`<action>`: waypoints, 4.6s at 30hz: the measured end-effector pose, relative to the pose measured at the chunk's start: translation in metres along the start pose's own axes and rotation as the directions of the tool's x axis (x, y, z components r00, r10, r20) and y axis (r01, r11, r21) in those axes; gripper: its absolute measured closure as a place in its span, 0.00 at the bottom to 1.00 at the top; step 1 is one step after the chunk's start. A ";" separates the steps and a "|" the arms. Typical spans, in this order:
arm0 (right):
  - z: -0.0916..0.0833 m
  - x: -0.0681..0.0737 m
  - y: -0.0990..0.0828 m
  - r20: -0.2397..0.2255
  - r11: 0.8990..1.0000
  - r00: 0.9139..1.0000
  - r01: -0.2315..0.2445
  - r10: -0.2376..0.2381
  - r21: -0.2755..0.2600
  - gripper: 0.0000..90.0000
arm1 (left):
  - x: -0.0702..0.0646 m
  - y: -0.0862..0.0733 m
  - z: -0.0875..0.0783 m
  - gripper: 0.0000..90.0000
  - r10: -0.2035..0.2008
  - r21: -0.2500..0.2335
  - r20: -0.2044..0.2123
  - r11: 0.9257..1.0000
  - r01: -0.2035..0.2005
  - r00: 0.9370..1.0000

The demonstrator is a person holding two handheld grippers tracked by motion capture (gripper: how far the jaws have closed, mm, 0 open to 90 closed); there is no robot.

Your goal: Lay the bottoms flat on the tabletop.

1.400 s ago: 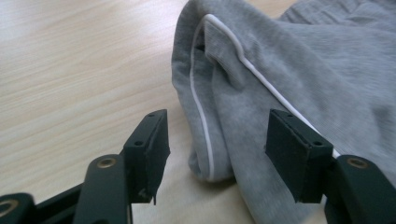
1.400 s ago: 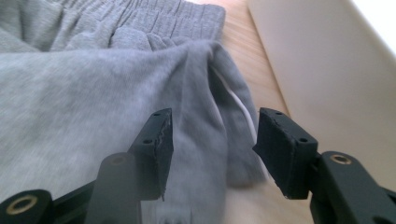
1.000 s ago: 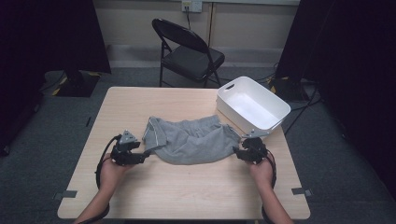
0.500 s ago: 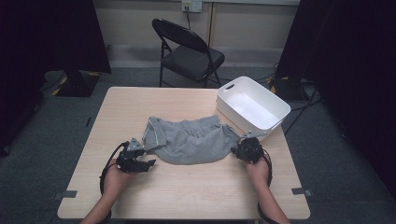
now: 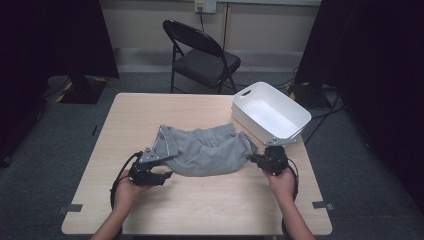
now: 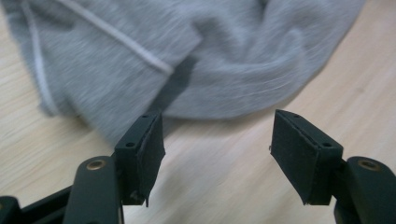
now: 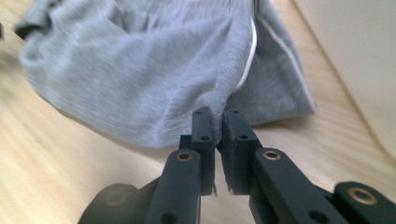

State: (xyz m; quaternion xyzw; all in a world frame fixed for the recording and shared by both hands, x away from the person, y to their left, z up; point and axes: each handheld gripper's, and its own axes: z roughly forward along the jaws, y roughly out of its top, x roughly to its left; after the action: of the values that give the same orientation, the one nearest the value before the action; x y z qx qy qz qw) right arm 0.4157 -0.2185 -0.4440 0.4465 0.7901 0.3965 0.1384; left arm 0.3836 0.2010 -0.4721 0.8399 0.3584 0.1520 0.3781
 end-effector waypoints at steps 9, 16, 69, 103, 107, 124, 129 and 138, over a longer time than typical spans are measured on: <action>-0.025 -0.002 0.010 -0.027 0.997 0.998 -0.052 0.051 -0.055 0.94 | -0.012 0.005 0.000 0.38 0.020 -0.022 0.015 1.000 -0.020 1.000; -0.013 0.000 0.015 -0.030 0.997 0.998 -0.063 0.062 -0.043 0.94 | -0.022 0.011 0.006 0.38 0.047 -0.031 0.048 0.998 -0.046 0.998; 0.027 0.005 0.018 -0.008 0.998 0.999 -0.043 0.044 0.042 0.94 | -0.051 0.047 0.088 0.65 0.077 0.005 0.106 0.997 -0.078 0.991; -0.035 0.001 -0.016 -0.008 0.998 0.998 -0.054 0.054 -0.009 0.94 | -0.062 0.051 0.026 0.97 -0.077 0.080 0.208 0.995 0.061 0.975; -0.040 0.004 -0.026 -0.028 0.998 0.998 -0.058 0.058 -0.013 0.94 | -0.068 0.051 0.025 0.97 -0.070 0.085 0.226 0.995 0.052 0.972; -0.058 0.005 -0.081 -0.040 0.995 0.997 -0.069 0.072 0.077 0.94 | -0.091 0.034 0.040 0.97 -0.052 0.141 0.274 0.990 0.013 0.960; -0.063 0.005 -0.090 -0.038 0.992 0.996 -0.077 0.081 0.095 0.94 | -0.097 0.031 0.043 0.97 -0.041 0.143 0.278 0.990 0.001 0.960; -0.066 0.011 -0.102 0.003 0.988 0.999 -0.050 0.051 0.145 0.88 | -0.101 0.029 0.049 0.97 -0.035 0.144 0.267 0.990 -0.004 0.963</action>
State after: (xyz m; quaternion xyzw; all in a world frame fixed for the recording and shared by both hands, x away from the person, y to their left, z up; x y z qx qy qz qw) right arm 0.3105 -0.2719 -0.4765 0.4750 0.8055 0.3414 0.0950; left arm 0.3531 0.0896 -0.4822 0.8750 0.3202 0.0075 0.3632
